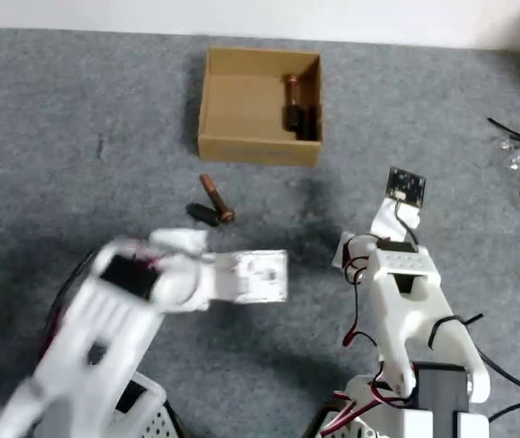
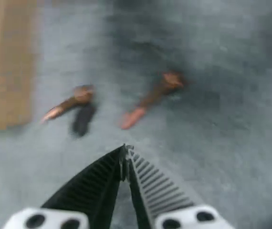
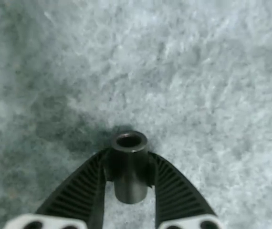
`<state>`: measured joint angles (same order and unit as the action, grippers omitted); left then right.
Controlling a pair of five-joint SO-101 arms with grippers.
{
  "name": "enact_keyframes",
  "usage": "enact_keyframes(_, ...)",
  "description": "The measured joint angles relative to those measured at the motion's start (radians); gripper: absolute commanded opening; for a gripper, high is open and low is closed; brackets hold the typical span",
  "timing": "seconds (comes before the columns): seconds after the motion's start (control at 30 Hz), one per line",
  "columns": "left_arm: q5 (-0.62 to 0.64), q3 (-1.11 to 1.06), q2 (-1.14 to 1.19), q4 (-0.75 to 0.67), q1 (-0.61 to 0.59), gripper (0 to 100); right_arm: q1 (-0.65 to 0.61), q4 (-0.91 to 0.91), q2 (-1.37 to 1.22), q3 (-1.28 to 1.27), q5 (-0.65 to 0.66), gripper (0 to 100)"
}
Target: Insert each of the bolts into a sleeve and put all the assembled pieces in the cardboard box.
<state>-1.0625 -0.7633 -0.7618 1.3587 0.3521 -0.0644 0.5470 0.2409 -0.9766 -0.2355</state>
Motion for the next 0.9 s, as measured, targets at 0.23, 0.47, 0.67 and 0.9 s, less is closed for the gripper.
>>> enact_keyframes(0.23,-0.236,0.400,0.620,0.292,0.051,20,0.025,0.000,0.000,0.000,0.000,0.5)
enact_keyframes(0.47,-0.278,0.582,0.868,0.324,-0.012,20,0.135,0.000,-0.002,0.052,0.000,0.5)
enact_keyframes(0.67,-0.299,0.606,0.954,0.324,-0.038,20,0.143,0.000,-0.002,0.052,0.000,0.5)
enact_keyframes(0.9,-0.304,0.623,1.103,0.305,-0.040,20,0.143,0.000,-0.002,0.052,0.000,0.5)
